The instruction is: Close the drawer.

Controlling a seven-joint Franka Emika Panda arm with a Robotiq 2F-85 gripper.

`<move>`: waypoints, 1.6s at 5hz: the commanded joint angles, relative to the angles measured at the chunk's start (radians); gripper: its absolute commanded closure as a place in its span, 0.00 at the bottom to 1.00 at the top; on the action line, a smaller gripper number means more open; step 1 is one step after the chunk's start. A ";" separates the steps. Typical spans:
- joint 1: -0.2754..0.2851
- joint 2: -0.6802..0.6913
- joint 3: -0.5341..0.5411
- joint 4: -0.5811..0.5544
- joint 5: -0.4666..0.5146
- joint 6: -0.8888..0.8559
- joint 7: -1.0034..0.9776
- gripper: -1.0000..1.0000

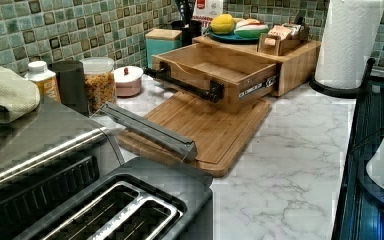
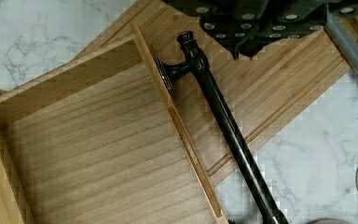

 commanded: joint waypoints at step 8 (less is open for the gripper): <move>-0.059 0.267 0.011 0.007 0.143 0.351 -0.315 1.00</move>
